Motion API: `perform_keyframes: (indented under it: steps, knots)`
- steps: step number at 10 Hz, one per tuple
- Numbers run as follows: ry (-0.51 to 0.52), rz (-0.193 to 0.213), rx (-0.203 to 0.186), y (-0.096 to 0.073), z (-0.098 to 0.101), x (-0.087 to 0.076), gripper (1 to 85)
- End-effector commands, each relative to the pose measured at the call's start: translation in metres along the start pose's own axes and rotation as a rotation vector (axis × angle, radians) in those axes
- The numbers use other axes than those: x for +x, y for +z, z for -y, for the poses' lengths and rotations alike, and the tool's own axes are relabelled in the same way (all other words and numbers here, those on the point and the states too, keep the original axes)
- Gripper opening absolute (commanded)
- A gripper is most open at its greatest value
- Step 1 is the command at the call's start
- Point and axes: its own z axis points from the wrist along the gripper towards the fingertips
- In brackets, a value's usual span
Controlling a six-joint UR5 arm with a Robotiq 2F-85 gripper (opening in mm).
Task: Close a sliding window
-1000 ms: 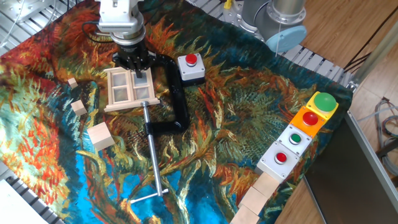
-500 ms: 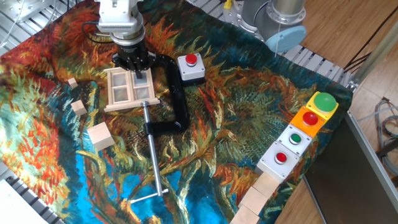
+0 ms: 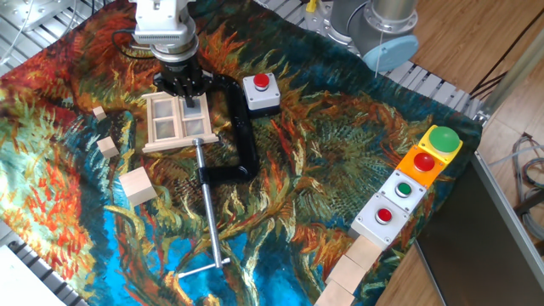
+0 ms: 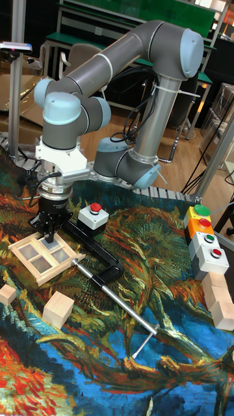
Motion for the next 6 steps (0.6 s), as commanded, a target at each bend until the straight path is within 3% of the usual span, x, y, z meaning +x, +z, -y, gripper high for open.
perform_keyframes:
  steps: [1,6]
  knots:
    - [0.002,0.011,-0.002,0.002,0.002,0.005,1.3]
    - [0.000,-0.014,0.004,-0.003,0.003,0.018,1.3]
